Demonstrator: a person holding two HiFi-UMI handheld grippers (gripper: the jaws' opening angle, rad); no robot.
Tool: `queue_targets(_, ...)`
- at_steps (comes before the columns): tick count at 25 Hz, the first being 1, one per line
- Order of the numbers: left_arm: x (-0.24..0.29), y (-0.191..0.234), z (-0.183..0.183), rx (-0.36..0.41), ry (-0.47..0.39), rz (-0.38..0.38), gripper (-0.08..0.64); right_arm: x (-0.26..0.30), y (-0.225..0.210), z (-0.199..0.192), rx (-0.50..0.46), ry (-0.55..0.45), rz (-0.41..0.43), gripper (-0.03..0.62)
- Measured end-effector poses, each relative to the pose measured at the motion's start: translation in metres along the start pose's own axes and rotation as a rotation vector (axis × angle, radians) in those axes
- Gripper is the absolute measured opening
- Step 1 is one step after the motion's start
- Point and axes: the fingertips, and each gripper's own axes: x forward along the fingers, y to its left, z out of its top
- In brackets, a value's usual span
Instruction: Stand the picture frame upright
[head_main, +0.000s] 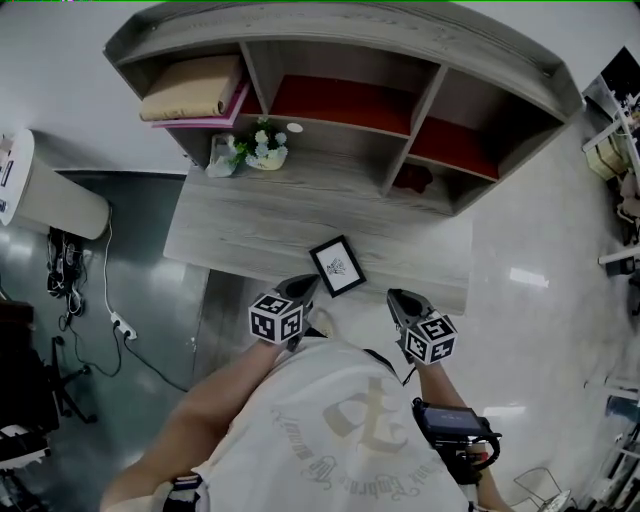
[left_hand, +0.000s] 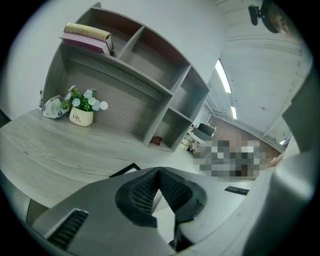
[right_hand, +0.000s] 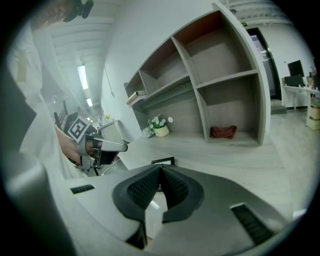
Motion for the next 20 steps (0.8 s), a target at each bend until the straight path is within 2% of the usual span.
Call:
queue_targets(10,0.012,0.037,0.028,-0.024,-0.005,0.008,0.002,0.04,-0.001,0.039,-0.017,-0.026,0.049,0.005)
queue_targets(20,0.009,0.051,0.01,-0.065,0.025,0.069,0.002,0.056,-0.007,0.018,0.026,0.057,0.057,0.005)
